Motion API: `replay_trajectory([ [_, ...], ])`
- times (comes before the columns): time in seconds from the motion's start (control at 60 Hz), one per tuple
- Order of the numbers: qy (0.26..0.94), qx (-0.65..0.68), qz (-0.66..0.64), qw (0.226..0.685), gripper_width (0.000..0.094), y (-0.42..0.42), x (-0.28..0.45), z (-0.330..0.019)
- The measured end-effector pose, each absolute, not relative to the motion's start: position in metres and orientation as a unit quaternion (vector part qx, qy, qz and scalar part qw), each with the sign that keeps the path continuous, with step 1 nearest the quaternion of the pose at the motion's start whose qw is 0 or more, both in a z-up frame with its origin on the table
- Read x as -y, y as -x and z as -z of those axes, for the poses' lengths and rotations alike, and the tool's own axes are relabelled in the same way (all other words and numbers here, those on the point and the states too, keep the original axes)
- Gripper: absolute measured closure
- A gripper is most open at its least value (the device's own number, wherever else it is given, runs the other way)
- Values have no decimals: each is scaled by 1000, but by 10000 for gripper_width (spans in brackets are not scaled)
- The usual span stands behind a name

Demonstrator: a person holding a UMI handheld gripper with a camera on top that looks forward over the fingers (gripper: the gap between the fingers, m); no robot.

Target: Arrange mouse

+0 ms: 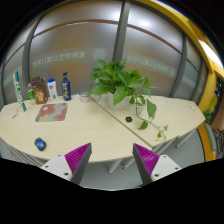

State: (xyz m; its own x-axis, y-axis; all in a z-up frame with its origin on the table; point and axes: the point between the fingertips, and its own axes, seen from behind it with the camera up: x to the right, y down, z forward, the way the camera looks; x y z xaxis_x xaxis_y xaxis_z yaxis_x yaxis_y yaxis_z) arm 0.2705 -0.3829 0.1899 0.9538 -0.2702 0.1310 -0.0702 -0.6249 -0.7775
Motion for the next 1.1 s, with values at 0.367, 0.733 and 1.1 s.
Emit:
replay_trajectory([
  [0.367,907,-93,118,394,93,-170,434,-132],
  [0.733,913,-39,54,402,89,25,355,-50],
  [1.1,921,31,64,383,92,49,251,7],
])
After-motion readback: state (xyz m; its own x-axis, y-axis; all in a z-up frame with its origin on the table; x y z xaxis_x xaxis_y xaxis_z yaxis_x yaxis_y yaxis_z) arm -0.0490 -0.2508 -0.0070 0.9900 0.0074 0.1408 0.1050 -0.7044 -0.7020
